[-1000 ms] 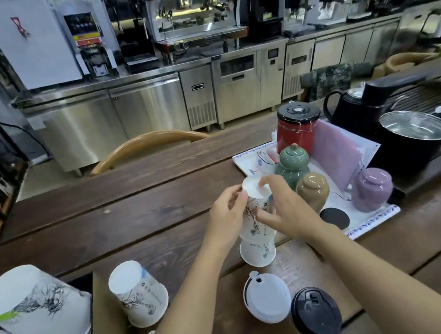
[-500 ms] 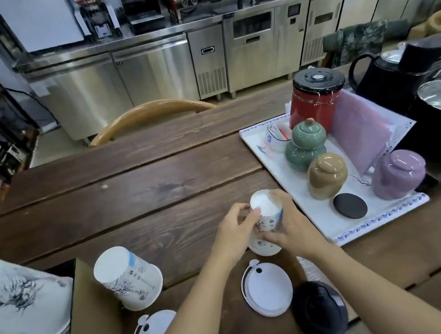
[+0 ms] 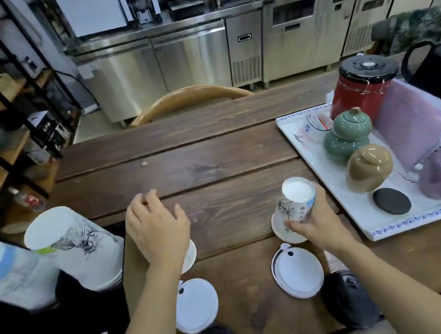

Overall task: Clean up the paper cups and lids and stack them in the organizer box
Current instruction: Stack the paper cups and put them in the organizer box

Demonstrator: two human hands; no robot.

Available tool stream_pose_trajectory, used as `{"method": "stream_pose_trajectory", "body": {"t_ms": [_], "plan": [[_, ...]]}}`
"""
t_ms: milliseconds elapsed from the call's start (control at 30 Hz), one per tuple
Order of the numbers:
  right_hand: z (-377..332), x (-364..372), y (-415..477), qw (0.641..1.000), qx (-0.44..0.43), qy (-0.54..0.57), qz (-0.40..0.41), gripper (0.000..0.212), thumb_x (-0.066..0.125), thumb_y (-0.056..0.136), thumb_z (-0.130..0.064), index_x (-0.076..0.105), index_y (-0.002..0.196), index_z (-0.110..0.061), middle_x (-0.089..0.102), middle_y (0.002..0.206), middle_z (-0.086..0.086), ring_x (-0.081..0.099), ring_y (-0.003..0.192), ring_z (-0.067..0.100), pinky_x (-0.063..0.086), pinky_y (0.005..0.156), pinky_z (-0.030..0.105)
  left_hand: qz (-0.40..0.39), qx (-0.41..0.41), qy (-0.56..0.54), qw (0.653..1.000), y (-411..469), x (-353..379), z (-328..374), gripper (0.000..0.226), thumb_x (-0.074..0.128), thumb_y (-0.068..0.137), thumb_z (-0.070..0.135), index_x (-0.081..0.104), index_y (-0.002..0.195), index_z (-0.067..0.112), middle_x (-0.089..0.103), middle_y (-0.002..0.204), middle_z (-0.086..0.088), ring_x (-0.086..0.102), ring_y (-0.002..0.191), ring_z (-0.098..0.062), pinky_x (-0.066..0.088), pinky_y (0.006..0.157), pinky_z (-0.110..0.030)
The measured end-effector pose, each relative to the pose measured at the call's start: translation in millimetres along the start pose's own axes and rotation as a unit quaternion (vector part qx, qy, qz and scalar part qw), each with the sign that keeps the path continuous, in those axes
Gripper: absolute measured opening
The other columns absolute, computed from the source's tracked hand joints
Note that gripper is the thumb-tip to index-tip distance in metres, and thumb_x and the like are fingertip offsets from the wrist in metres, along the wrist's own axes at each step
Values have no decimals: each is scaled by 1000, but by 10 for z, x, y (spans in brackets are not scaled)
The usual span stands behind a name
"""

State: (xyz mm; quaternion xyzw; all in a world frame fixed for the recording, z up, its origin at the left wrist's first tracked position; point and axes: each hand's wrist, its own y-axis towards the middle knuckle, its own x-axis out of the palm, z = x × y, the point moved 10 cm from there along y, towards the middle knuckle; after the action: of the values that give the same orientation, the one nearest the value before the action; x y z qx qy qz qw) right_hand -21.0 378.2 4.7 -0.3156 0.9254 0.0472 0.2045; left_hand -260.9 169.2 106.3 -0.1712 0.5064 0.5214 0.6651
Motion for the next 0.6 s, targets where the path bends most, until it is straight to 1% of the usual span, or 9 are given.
{"method": "stream_pose_trajectory", "body": {"t_ms": [33,100,133,200,300,367,433,500,600], "plan": [[-16,36,-2,1000,1,4,-7,85,80,68,-6,23,128,-27,46,117,-9,46,115,13,38,99,29,-45,-29,15,998,8,59,-135,54,60,84,25,43,131,4,43,138,-21,35,130,-39,30,107,-48],[-43,103,0,1000,0,14,-13,84,80,68,-6,23,124,-30,47,120,-5,48,113,13,39,99,31,-109,-34,33,993,-26,167,-255,59,57,87,28,36,137,4,37,143,-19,28,134,-35,29,108,-44],[-41,137,3,1000,4,19,-15,84,80,67,-5,23,124,-31,48,120,-5,49,113,14,40,100,32,-137,-33,29,990,-55,226,-278,58,56,88,29,36,137,6,37,143,-17,29,134,-34,31,105,-43],[-43,199,9,1000,7,27,-15,84,80,67,-4,26,127,-28,48,114,-15,50,111,12,40,100,31,-199,-61,0,978,-122,342,-330,56,55,89,31,36,137,13,36,142,-14,34,129,-36,36,100,-44],[-82,253,9,1000,6,19,-5,82,80,67,-2,29,130,-19,43,108,-25,50,105,6,38,91,19,-234,-73,-52,968,-196,445,-326,59,60,86,29,35,139,19,34,142,-13,38,125,-38,38,99,-42],[-81,301,5,1000,11,14,-16,79,79,69,-2,30,129,-18,46,108,-18,51,101,5,38,85,13,-246,-54,-86,964,-240,497,-215,60,64,84,26,37,138,22,33,141,-11,38,126,-34,37,102,-41],[0,389,-27,999,29,-12,-40,79,80,69,-7,30,129,-16,47,113,-8,49,107,12,39,88,23,-265,-42,-123,955,-312,554,-75,62,66,82,22,38,137,25,30,142,-8,35,128,-30,36,103,-38],[114,436,-64,997,51,-34,-43,78,82,66,-15,32,127,-19,50,117,-5,50,112,17,44,93,35,-280,-34,-151,947,-378,606,66,62,68,81,19,40,136,26,27,140,-7,33,129,-27,36,102,-36],[163,466,-75,997,61,-37,-36,77,84,63,-20,34,120,-28,52,120,-5,52,113,18,45,97,44,-305,-11,-168,937,-471,704,253,65,69,80,17,39,136,27,24,138,-5,28,128,-25,35,103,-36]]}}
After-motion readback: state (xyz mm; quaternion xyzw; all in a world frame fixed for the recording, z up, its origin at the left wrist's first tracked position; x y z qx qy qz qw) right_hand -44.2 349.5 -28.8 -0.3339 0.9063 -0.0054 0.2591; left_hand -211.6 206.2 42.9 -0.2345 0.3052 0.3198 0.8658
